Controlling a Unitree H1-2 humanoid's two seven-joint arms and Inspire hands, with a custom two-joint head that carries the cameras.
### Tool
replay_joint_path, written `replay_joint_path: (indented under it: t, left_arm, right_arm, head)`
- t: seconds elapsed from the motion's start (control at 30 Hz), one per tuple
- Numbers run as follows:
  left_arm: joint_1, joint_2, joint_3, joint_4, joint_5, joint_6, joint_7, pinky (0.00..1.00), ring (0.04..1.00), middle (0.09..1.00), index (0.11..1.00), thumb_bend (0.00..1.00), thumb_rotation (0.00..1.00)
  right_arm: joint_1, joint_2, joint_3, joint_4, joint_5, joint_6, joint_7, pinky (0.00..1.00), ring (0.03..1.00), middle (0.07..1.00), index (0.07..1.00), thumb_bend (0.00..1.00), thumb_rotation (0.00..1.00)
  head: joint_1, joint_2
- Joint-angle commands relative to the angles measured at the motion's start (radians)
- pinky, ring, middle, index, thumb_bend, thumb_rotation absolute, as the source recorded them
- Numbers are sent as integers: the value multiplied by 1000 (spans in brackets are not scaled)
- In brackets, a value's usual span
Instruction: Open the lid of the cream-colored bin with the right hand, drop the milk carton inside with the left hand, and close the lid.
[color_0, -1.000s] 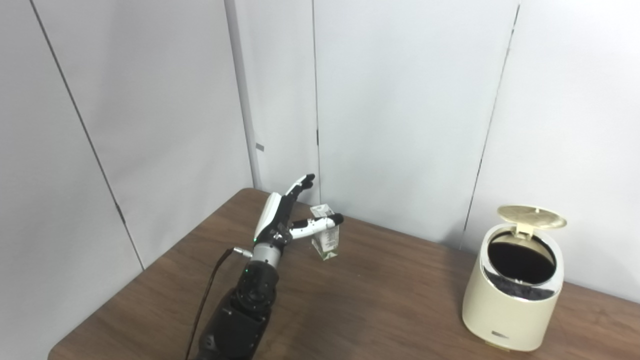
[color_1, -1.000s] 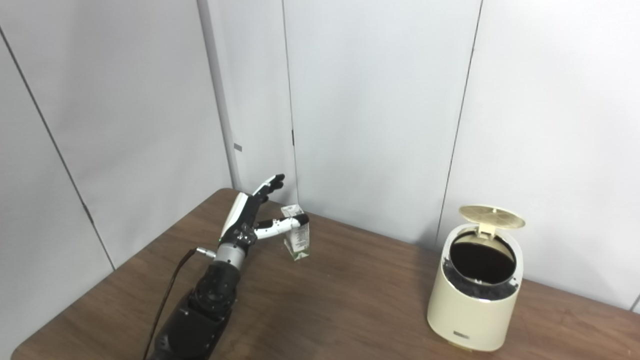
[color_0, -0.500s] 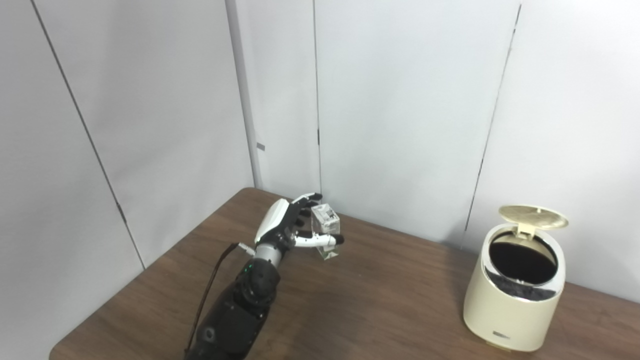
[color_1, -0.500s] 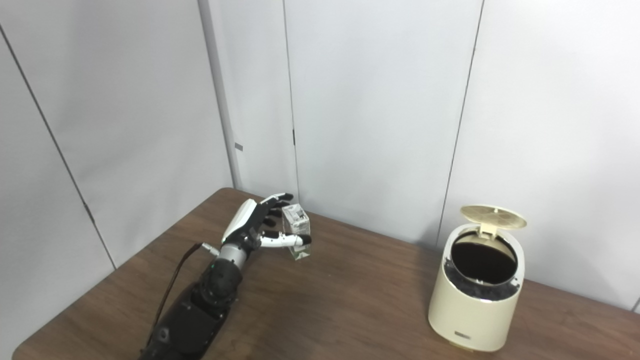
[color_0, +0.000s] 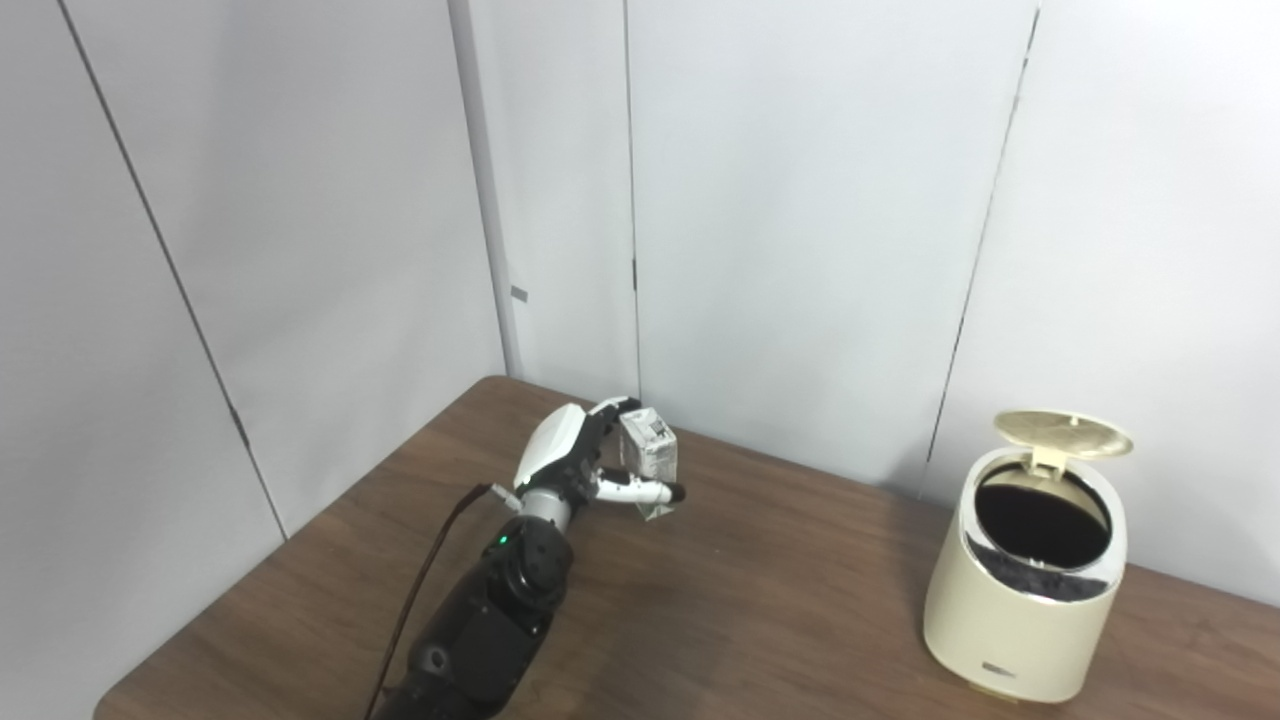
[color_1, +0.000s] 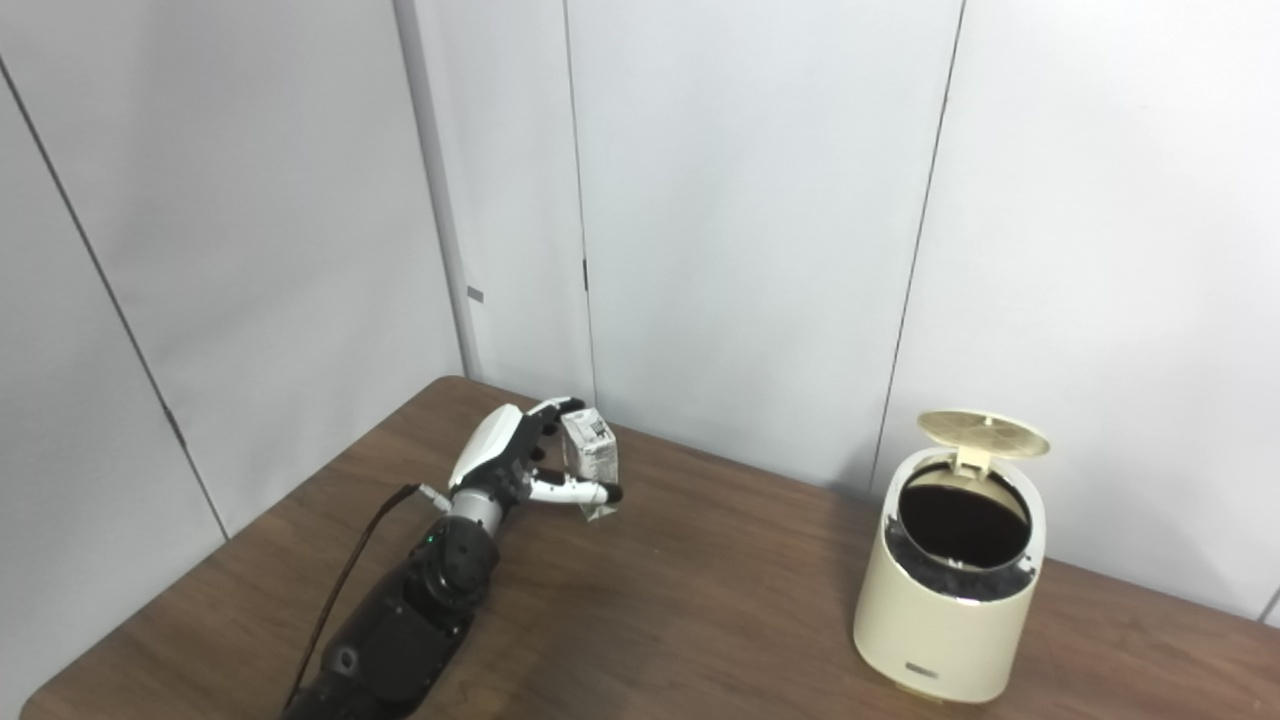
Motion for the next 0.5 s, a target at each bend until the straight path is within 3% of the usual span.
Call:
replay_joint_path:
  t: [0.0,0.23,0.47]
  left_arm:
    - [-61,14,-1,-21,23,12,29,745,870,879,916,983,284]
    - [-65,9,-2,-11,20,17,30,711,853,880,882,983,271]
    - [-82,-17,4,16,46,52,104,606,748,787,825,936,264]
  right_arm:
    - [17,2,-3,-13,2,-9,-7,705,793,799,769,197,557]
    - [25,3,-5,-23,8,-1,-7,710,794,794,766,199,557]
    - [29,0,-3,-25,22,2,-1,709,792,788,763,197,527]
  head:
    - [0,-1]
    - [-2,4]
    - [1,9]
